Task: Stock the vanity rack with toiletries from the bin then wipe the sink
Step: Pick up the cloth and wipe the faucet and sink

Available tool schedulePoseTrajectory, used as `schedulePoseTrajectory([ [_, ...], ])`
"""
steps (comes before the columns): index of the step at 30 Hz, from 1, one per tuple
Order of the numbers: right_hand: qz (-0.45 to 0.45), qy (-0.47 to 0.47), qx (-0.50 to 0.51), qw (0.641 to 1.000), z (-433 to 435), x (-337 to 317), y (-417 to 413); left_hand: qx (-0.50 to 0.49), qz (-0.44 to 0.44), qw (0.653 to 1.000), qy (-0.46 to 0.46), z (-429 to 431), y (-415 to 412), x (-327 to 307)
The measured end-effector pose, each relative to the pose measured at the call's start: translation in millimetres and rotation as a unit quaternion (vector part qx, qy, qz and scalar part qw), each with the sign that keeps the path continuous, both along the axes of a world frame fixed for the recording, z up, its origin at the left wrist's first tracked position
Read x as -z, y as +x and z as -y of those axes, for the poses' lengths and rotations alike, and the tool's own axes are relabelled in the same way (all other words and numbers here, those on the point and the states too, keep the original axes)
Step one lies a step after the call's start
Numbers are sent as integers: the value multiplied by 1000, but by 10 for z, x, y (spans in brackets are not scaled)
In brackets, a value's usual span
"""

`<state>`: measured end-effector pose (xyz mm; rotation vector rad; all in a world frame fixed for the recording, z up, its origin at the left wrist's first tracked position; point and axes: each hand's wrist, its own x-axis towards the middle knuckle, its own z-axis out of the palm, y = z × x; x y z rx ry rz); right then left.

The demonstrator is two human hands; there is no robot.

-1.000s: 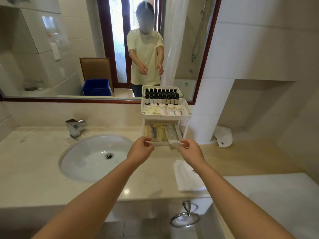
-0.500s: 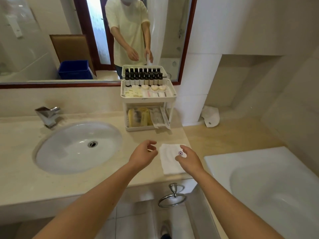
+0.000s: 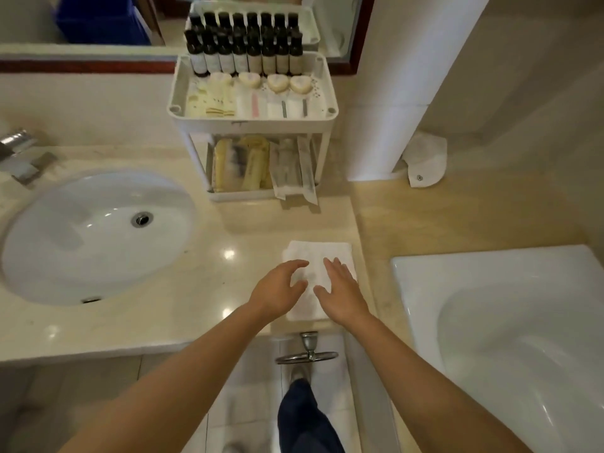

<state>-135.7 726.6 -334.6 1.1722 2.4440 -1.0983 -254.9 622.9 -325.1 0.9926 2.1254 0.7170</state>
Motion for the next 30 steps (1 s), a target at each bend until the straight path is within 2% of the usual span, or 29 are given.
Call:
schedulePoseTrajectory([
  [5,28,89,-98,991,-202,239,-44,16,-58,998,-15,-169,-32,328],
  [11,86,144,-201,965,-301,473,-58,75,-147,981,-99,-250,0,506],
  [18,98,189,-240,947,-251,548,-67,27,-224,973,-43,-275,-73,552],
  [20,104,187,-241,947,-245,561,-97,4,-227,974,-21,-311,-115,537],
  [24,119,175,-252,944,-318,533,-188,-35,-176,984,2,-417,-261,481],
  [30,144,151,-269,940,-575,464,-432,-28,-182,983,-2,-609,-499,484],
])
